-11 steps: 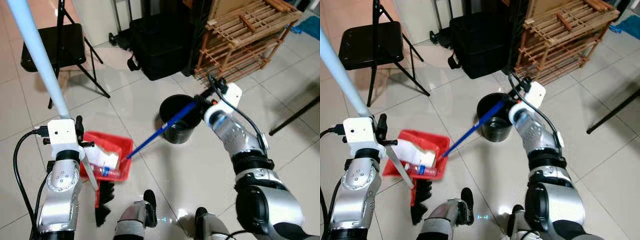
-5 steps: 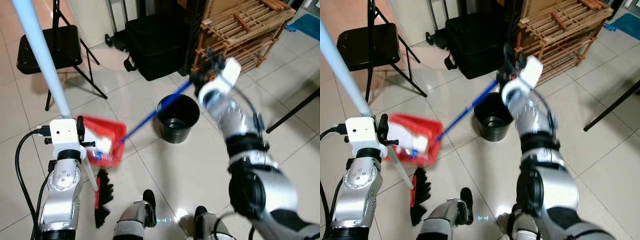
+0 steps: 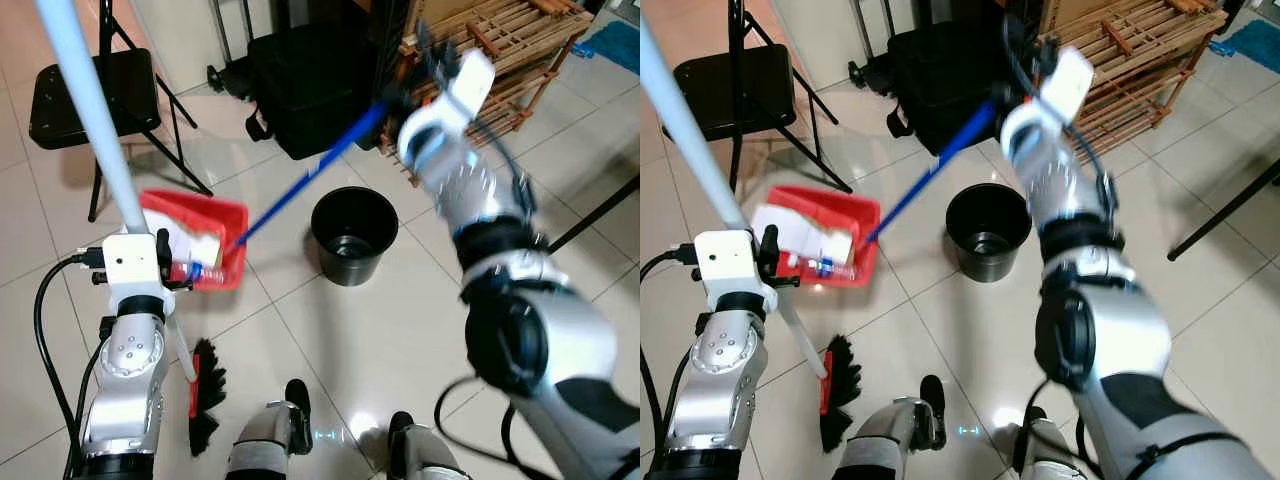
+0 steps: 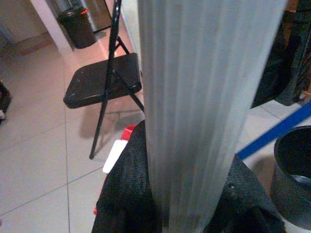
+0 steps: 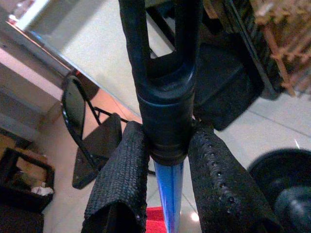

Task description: Sweep floor

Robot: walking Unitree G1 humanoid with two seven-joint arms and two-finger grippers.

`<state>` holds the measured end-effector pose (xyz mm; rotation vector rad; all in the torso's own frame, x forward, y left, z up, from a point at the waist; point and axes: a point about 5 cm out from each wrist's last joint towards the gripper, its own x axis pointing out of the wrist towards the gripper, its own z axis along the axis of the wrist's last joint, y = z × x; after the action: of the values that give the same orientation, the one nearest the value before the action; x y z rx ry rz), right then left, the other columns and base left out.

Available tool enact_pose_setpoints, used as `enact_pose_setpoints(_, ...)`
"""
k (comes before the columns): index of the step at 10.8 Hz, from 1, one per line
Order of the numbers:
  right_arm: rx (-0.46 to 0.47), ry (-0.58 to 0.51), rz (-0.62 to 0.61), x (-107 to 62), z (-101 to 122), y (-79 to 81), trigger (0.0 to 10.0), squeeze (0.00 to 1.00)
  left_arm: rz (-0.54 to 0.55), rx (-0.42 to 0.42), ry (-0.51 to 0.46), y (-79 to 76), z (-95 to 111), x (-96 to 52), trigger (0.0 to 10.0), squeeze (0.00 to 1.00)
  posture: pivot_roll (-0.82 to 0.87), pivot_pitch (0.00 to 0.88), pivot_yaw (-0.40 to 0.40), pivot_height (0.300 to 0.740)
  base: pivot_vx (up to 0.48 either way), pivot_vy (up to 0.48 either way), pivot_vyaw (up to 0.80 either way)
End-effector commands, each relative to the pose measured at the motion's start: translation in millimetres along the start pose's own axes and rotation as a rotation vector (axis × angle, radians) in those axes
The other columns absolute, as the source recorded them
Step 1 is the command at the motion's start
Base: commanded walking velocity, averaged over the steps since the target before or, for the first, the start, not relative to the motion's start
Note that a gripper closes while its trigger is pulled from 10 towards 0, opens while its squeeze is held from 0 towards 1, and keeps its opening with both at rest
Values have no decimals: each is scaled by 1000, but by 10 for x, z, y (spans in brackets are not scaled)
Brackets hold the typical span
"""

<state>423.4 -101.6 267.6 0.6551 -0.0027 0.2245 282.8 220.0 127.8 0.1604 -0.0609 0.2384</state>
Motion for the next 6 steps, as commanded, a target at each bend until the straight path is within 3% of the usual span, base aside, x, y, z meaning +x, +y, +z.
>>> enact_pose_setpoints(1,34,-46,55,24,109,109,10000,0,15,0,-4,5,-8,-4,10000,0,65,212,43,740,0,0,0)
enact_pose_setpoints(3,12,-80,71,51,262,182,10000,0,21,0,-7,13,-3,5,10000,0,66,207,42,740,0,0,0)
enact_pose_setpoints(6,-36,-150,48,55,492,157,10000,0,21,-2,-11,5,-1,18,10000,0,68,202,41,740,0,0,0)
